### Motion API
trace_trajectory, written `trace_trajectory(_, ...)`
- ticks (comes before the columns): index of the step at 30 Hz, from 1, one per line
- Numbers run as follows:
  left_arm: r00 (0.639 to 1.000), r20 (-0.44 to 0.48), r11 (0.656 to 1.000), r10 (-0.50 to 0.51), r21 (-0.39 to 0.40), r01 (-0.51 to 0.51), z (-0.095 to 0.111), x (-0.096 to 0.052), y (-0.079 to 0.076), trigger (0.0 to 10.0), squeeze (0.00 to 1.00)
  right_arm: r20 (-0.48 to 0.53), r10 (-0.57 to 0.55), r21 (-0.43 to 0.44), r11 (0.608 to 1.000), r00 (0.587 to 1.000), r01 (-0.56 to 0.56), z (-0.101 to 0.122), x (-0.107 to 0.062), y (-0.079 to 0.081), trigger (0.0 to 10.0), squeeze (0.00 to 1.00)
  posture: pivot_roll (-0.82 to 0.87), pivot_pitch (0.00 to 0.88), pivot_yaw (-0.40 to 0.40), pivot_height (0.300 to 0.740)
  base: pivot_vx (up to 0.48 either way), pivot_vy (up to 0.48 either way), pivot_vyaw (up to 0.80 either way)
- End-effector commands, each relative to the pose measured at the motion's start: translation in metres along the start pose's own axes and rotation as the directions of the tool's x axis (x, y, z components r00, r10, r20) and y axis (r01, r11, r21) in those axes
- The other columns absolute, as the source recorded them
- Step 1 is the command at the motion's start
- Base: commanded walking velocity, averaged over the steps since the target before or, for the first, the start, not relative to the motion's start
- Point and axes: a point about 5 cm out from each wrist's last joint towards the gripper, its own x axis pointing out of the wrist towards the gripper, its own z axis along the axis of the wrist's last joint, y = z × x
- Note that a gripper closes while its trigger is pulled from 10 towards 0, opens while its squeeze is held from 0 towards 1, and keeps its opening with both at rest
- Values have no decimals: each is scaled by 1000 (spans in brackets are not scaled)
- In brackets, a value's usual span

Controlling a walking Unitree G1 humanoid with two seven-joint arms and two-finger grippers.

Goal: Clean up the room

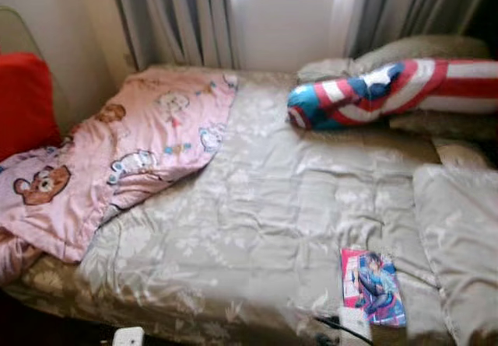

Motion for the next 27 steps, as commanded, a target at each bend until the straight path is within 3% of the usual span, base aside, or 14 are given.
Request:
trace_trajectory(1,999,-31,1000,19,-1,-19,-7,-2,3,10000,0,9,36,5,999,999,-36,2,1,17,10000,0,-5,0,-3,740,0,334,0)
trace_trajectory(8,999,-33,1000,-7,6,8,-7,1,-19,10000,0,7,32,7,999,999,-32,2,1,15,10000,0,-6,0,-2,740,0,321,0)
trace_trajectory(15,1000,-17,1000,-18,16,18,-7,1,-22,10000,0,7,35,11,999,999,-35,1,1,15,10000,0,-5,0,-1,740,0,322,0)
trace_trajectory(19,1000,-7,1000,-6,19,7,-8,-1,-8,10000,0,6,36,12,999,999,-36,1,1,15,10000,0,-2,0,2,740,0,321,0)
trace_trajectory(23,1000,-11,1000,25,14,-25,-9,-7,21,10000,0,6,37,12,999,999,-37,1,1,15,10000,0,1,0,2,740,0,321,0)
trace_trajectory(27,999,-17,999,32,12,-32,-9,-8,26,10000,0,6,37,11,999,999,-37,1,1,15,10000,0,1,0,2,740,0,322,0)
